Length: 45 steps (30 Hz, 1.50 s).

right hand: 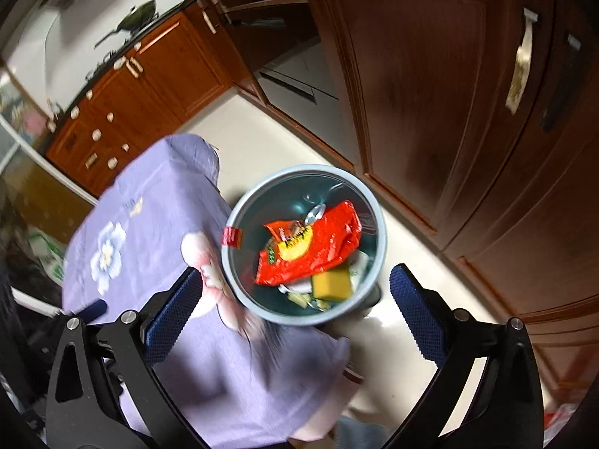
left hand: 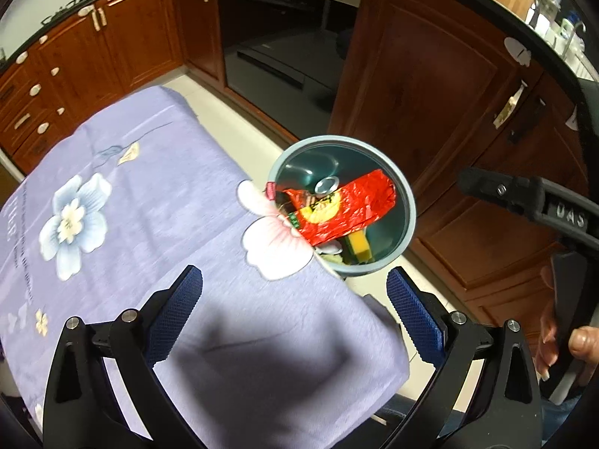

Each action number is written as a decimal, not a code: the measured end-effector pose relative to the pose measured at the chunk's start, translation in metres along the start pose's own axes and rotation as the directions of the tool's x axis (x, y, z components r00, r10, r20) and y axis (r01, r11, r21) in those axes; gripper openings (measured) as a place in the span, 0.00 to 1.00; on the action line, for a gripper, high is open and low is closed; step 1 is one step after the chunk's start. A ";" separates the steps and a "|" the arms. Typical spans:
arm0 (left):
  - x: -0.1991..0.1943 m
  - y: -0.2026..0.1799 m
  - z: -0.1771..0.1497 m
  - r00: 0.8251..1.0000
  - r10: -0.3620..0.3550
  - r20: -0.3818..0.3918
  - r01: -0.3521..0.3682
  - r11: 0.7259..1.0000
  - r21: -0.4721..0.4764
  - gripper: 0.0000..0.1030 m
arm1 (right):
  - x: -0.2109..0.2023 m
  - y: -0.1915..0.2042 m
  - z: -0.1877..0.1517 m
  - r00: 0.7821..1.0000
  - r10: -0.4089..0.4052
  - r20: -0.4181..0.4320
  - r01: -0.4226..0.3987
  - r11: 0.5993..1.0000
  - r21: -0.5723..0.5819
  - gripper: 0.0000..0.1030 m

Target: Collect trash

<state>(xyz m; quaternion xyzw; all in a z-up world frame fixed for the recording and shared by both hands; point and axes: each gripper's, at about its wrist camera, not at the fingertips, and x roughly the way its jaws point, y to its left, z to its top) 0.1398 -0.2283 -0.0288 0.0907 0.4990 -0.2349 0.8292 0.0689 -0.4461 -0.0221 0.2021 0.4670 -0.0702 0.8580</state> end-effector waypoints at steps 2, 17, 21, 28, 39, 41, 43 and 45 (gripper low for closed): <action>-0.006 0.004 -0.005 1.000 0.004 -0.002 -0.004 1.000 -0.015 0.96 | -0.007 0.006 -0.005 1.000 -0.018 0.006 0.018 0.999 -0.027 0.93; -0.051 0.013 -0.052 0.999 0.035 0.036 -0.033 0.998 -0.055 0.96 | -0.053 0.038 -0.049 0.996 -0.079 0.047 0.086 0.982 -0.169 0.93; -0.059 0.013 -0.062 0.998 0.048 0.048 -0.045 0.997 -0.061 0.96 | -0.063 0.039 -0.057 0.994 -0.097 0.059 0.106 0.976 -0.188 0.93; -0.058 0.016 -0.069 0.997 0.055 0.047 -0.052 0.996 -0.071 0.96 | -0.065 0.038 -0.062 0.989 -0.130 0.067 0.141 0.969 -0.202 0.93; -0.035 0.020 -0.064 0.998 0.065 0.012 -0.064 0.996 -0.055 0.96 | -0.027 0.025 -0.059 0.986 -0.167 -0.014 0.162 0.973 -0.163 0.93; -0.030 0.020 -0.063 0.998 0.068 0.006 -0.068 0.996 -0.052 0.96 | -0.019 0.023 -0.058 0.985 -0.172 -0.028 0.166 0.973 -0.159 0.93; -0.026 0.021 -0.062 0.998 0.067 -0.001 -0.067 0.996 -0.050 0.96 | -0.013 0.022 -0.057 0.984 -0.175 -0.039 0.167 0.973 -0.157 0.93; -0.023 0.022 -0.060 0.998 0.064 -0.006 -0.064 0.997 -0.051 0.96 | -0.008 0.022 -0.057 0.983 -0.178 -0.048 0.169 0.973 -0.156 0.93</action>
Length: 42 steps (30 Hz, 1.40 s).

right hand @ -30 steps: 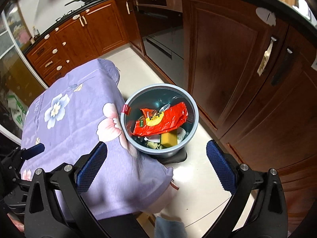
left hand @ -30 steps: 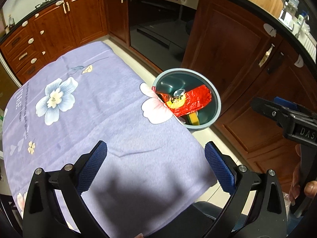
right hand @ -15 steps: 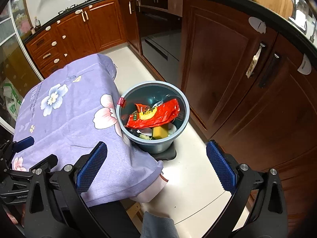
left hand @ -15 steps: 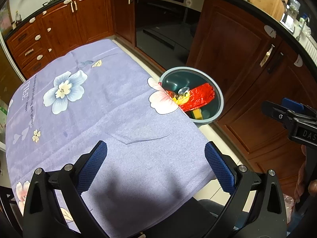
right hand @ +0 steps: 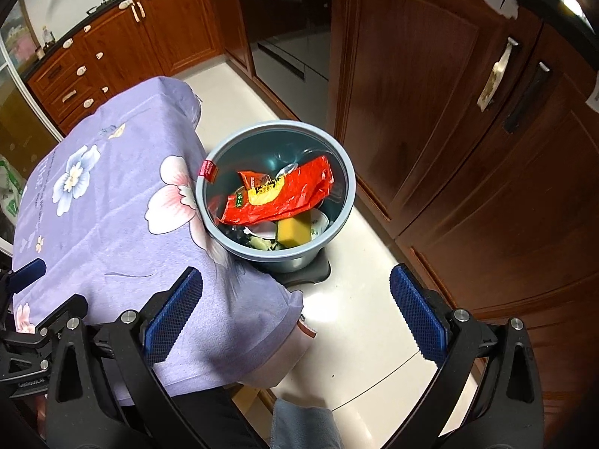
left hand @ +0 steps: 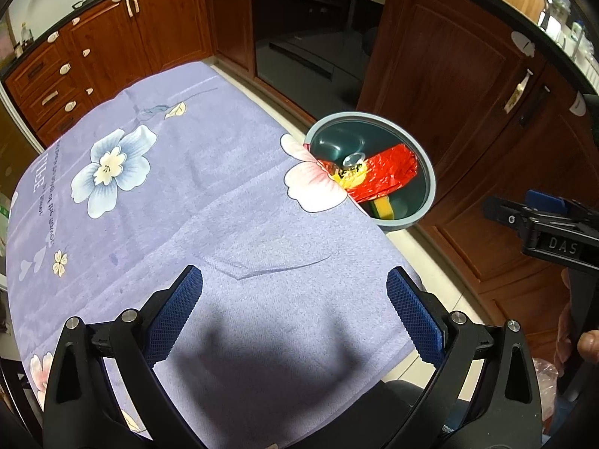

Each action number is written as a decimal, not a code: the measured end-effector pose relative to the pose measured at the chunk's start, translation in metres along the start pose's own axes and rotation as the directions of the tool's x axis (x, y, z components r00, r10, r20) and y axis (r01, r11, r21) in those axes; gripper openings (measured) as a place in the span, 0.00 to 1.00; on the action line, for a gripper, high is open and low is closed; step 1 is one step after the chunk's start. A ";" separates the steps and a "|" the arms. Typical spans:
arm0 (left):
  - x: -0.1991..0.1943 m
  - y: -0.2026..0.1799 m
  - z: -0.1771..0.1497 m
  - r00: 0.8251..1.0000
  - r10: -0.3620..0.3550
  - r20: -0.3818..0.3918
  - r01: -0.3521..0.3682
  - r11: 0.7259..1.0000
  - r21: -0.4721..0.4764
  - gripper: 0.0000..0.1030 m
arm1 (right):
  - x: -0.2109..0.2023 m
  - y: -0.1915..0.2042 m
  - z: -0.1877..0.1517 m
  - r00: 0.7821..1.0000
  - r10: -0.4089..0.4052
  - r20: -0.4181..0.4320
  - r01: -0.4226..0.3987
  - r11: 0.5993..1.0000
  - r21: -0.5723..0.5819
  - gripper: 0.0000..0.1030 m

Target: Collect trash

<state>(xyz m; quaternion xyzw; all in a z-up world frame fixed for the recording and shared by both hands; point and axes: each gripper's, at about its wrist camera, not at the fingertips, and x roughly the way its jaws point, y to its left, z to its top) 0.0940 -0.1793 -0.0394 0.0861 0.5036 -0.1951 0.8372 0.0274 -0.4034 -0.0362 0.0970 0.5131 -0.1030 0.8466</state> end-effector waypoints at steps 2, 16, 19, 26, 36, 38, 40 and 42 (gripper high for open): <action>0.004 0.001 0.002 1.000 -0.003 -0.006 0.003 1.000 -0.002 0.96 | 0.005 0.000 0.002 1.000 -0.003 -0.010 0.003 1.000 -0.002 0.93; 0.022 0.000 0.003 0.999 -0.019 -0.046 0.019 1.000 0.004 0.96 | 0.027 0.001 0.006 0.999 -0.009 -0.053 0.009 1.000 -0.004 0.93; 0.025 0.000 0.003 0.999 -0.017 -0.049 0.017 1.000 0.007 0.96 | 0.031 0.001 0.006 0.998 -0.008 -0.060 0.008 1.000 -0.006 0.93; 0.030 -0.003 0.002 0.999 0.007 -0.052 -0.006 1.000 0.025 0.96 | 0.038 0.000 0.007 0.997 -0.009 -0.072 0.009 1.000 -0.002 0.93; 0.032 -0.006 0.001 0.998 0.007 -0.055 -0.005 0.999 0.037 0.96 | 0.041 -0.003 0.006 0.997 -0.014 -0.077 0.014 1.000 0.003 0.93; 0.032 -0.008 0.000 0.999 0.007 -0.053 -0.005 0.999 0.043 0.96 | 0.041 -0.004 0.006 0.997 -0.016 -0.077 0.016 1.000 0.002 0.93; 0.031 -0.009 0.000 0.999 0.008 -0.051 -0.006 0.999 0.047 0.96 | 0.041 -0.004 0.006 0.997 -0.017 -0.076 0.017 1.000 0.002 0.93; 0.031 -0.010 0.000 0.999 0.007 -0.049 -0.005 0.999 0.048 0.96 | 0.041 -0.004 0.006 0.997 -0.016 -0.076 0.016 1.000 0.001 0.93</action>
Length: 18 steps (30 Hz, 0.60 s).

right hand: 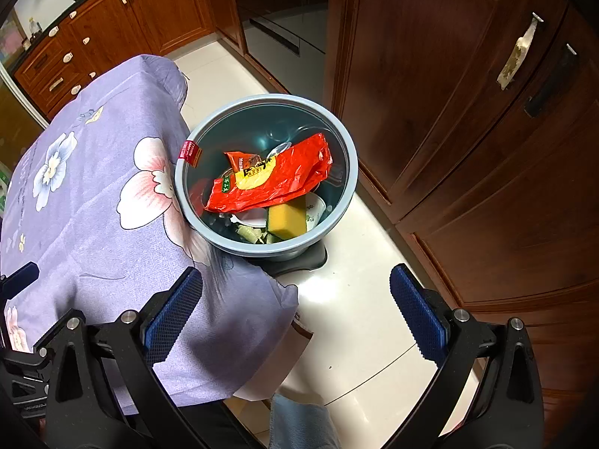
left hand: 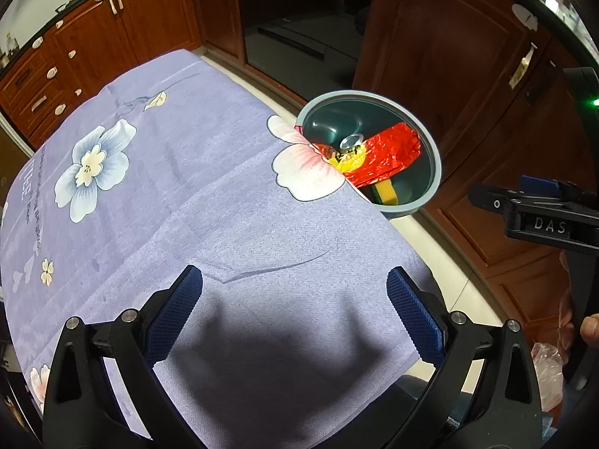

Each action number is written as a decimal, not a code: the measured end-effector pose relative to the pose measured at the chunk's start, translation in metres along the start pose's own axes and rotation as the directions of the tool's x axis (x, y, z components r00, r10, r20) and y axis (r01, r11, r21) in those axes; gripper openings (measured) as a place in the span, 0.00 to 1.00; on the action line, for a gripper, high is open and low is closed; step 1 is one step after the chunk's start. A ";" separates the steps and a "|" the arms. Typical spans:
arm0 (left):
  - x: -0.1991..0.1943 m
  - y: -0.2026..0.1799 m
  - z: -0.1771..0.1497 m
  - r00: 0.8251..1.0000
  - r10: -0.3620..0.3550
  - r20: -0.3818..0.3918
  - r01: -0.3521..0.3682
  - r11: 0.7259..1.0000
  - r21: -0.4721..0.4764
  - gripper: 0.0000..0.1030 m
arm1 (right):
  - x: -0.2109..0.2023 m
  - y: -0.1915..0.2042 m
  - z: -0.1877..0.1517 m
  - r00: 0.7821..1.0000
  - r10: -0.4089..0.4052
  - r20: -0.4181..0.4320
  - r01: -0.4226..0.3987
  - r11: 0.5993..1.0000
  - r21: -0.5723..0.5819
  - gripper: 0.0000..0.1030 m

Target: Collect trash

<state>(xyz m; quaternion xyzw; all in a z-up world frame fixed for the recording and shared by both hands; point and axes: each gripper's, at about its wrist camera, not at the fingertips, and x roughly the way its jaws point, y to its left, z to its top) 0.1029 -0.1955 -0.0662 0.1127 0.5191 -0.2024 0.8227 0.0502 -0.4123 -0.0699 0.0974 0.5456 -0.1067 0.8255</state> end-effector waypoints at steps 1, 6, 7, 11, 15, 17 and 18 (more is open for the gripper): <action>0.000 -0.001 0.001 1.000 0.000 0.000 0.000 1.000 0.000 0.96 | 0.000 0.000 0.000 1.000 0.000 0.000 0.000 1.000 -0.001 0.93; 0.000 -0.001 0.001 1.000 0.001 0.000 -0.001 1.000 -0.001 0.96 | 0.000 0.000 0.000 1.000 0.000 -0.001 0.000 1.000 0.000 0.93; 0.000 -0.001 0.001 1.000 0.000 0.000 0.000 1.000 -0.001 0.96 | 0.000 0.000 0.000 1.000 -0.001 -0.001 0.001 1.000 0.000 0.93; 0.001 -0.002 0.001 1.000 0.001 0.000 -0.001 1.000 0.000 0.96 | 0.000 0.000 0.000 1.000 -0.001 -0.001 0.001 1.000 0.000 0.93; 0.001 -0.002 0.001 1.000 -0.002 -0.002 0.002 1.000 0.001 0.96 | 0.000 -0.001 0.000 1.000 -0.004 -0.003 0.004 1.000 -0.004 0.93; 0.002 -0.002 0.001 1.000 -0.001 -0.002 0.001 1.000 0.003 0.96 | 0.000 -0.001 0.001 1.000 -0.004 -0.004 0.004 1.000 -0.006 0.93; 0.002 -0.002 0.001 1.000 -0.003 -0.003 0.003 1.000 0.002 0.96 | 0.000 -0.001 0.001 1.000 -0.005 -0.004 0.005 1.000 -0.006 0.93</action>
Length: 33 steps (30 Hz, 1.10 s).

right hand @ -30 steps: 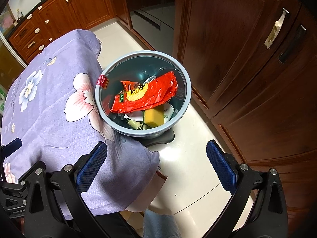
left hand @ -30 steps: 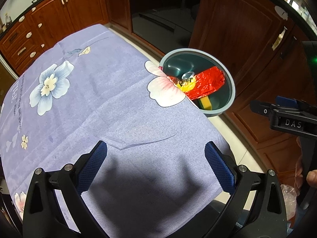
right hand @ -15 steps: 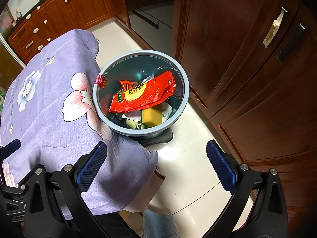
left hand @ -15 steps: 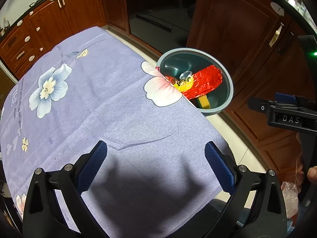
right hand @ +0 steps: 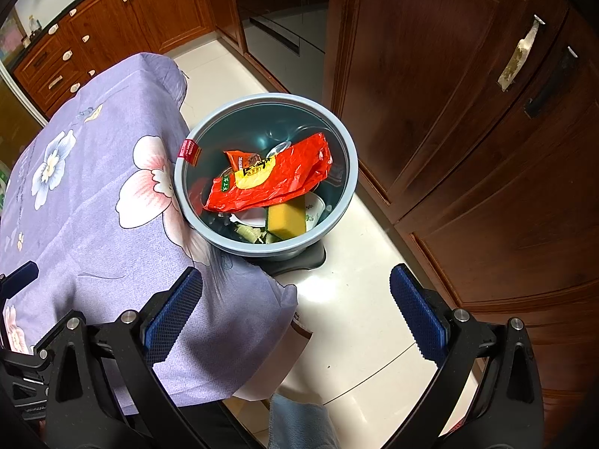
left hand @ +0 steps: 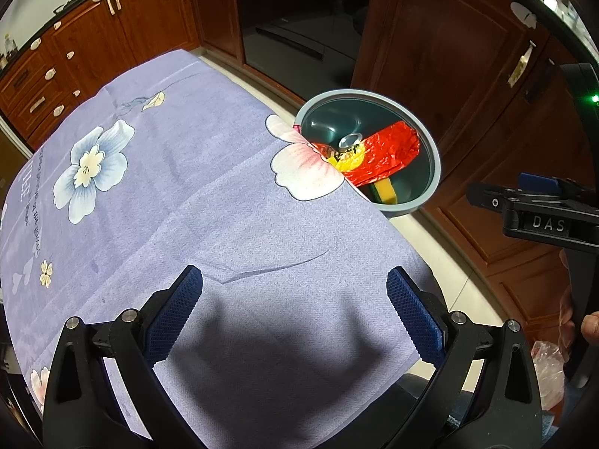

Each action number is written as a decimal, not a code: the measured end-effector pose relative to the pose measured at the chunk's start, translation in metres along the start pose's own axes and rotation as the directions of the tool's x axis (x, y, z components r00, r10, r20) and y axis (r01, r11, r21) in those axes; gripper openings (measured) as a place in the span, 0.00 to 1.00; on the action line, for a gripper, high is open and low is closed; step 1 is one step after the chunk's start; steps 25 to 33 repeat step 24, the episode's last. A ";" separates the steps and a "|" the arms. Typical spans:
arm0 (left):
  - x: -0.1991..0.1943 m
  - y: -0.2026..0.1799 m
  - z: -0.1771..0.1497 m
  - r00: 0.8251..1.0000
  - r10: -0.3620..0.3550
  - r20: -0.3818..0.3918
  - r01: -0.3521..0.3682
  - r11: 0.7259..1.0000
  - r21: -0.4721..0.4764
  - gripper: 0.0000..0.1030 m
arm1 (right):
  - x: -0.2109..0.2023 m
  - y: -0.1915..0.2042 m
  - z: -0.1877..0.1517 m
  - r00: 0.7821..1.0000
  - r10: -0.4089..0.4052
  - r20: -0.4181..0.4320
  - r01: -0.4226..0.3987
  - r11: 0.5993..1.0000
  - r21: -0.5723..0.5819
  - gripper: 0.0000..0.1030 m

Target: Collect trash

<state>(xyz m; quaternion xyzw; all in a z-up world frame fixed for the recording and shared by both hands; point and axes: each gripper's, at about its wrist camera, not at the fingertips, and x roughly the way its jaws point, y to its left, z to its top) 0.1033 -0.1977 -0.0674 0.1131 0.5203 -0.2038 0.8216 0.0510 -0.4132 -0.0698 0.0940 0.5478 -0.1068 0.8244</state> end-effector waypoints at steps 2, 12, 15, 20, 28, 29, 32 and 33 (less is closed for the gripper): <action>0.000 0.000 0.000 1.000 0.000 0.000 0.000 1.000 0.001 0.96 | 0.000 0.000 0.000 1.000 -0.001 -0.001 0.001 1.000 0.000 0.93; -0.001 0.005 0.000 1.000 -0.003 0.003 0.003 1.000 -0.008 0.96 | 0.000 0.001 0.003 1.000 -0.008 0.000 0.008 1.000 -0.005 0.93; -0.001 0.005 0.001 1.000 -0.001 0.007 0.001 1.000 -0.006 0.96 | -0.001 0.000 0.004 1.000 -0.008 0.003 0.008 1.000 -0.004 0.93; -0.001 0.008 0.001 1.000 0.004 0.000 -0.004 1.000 -0.017 0.96 | -0.003 0.003 0.005 1.000 -0.016 0.011 0.016 1.000 -0.010 0.93; 0.000 0.011 0.001 1.000 0.013 -0.009 -0.013 0.999 -0.029 0.96 | -0.006 0.005 0.007 1.000 -0.024 0.015 0.025 1.000 -0.018 0.93; 0.000 0.011 0.001 1.000 0.013 -0.009 -0.013 0.999 -0.029 0.96 | -0.006 0.005 0.007 1.000 -0.024 0.015 0.025 1.000 -0.018 0.93; 0.000 0.011 0.001 1.000 0.013 -0.009 -0.013 0.999 -0.029 0.96 | -0.006 0.005 0.007 1.000 -0.024 0.015 0.025 1.000 -0.018 0.93; 0.000 0.011 0.001 1.000 0.013 -0.009 -0.013 0.999 -0.029 0.96 | -0.006 0.005 0.007 1.000 -0.024 0.015 0.025 1.000 -0.018 0.93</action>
